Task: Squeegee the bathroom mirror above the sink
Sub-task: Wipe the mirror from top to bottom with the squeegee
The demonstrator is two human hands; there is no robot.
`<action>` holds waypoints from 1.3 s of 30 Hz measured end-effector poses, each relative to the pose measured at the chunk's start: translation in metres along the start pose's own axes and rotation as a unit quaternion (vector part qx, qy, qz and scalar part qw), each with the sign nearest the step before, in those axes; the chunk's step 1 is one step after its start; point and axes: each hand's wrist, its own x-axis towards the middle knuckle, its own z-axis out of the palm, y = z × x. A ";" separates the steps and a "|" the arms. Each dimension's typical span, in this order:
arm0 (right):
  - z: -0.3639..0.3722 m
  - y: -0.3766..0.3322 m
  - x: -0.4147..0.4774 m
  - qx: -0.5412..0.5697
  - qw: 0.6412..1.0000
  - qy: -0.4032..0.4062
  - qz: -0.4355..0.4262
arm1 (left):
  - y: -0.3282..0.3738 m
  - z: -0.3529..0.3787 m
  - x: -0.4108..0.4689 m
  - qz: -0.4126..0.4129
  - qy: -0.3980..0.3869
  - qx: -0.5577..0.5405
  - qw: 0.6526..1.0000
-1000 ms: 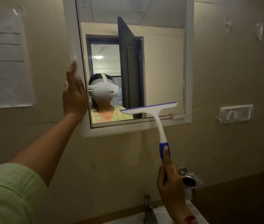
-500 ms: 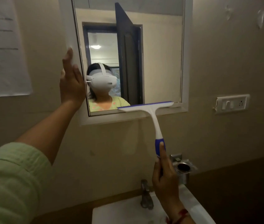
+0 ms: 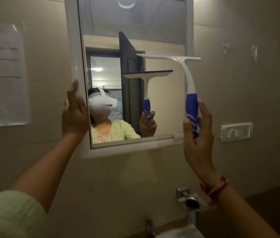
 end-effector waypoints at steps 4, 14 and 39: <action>0.007 -0.008 0.059 -0.015 0.998 0.004 -0.062 | 0.000 -0.001 -0.001 0.008 0.002 0.007 1.000; 0.037 -0.016 0.149 -0.056 0.990 -0.023 -0.124 | 0.003 -0.003 -0.002 0.005 0.004 0.003 1.000; 0.057 0.004 0.193 -0.083 0.991 0.015 -0.103 | 0.002 -0.003 -0.001 0.020 0.001 -0.004 1.000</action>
